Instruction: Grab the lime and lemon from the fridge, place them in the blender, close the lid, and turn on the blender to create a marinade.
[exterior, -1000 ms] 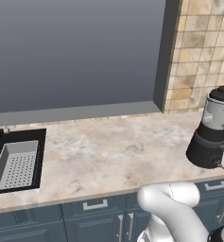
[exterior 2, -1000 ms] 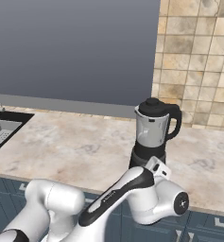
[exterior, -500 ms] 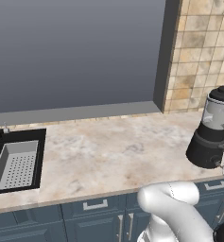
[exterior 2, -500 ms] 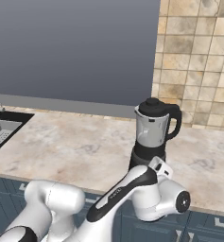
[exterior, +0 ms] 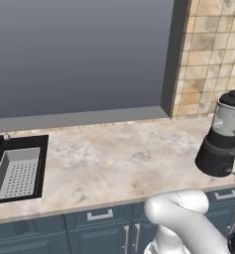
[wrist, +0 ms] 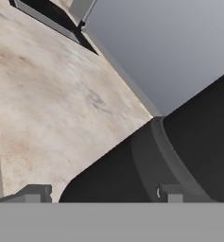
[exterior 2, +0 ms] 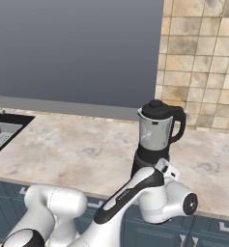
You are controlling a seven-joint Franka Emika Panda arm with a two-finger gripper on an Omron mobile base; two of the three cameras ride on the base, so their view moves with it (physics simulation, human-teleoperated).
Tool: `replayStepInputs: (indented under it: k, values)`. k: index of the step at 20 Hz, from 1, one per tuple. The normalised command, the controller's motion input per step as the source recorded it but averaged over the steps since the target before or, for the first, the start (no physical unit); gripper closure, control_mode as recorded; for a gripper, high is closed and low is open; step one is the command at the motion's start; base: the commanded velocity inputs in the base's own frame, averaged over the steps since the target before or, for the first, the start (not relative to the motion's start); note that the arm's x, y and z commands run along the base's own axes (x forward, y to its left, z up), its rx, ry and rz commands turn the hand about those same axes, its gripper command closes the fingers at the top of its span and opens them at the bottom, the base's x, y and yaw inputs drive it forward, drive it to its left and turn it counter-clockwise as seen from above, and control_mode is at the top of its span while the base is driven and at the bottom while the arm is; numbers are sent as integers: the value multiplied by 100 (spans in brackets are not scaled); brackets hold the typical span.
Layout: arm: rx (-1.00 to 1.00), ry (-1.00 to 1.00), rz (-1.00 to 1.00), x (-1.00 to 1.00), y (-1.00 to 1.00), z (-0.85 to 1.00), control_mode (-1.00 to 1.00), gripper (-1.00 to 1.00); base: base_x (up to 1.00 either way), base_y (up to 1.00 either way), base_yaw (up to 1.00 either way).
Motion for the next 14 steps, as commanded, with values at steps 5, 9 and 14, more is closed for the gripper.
replayStepInputs:
  k: [5,9,14]
  values:
    - [0,0,0,10,-7,-19,-100,-100,0,0,0]
    - [0,0,0,6,-3,-13,-100,-100,0,0,0]
    - [0,-1,0,-8,-2,-3,-100,-100,0,0,0]
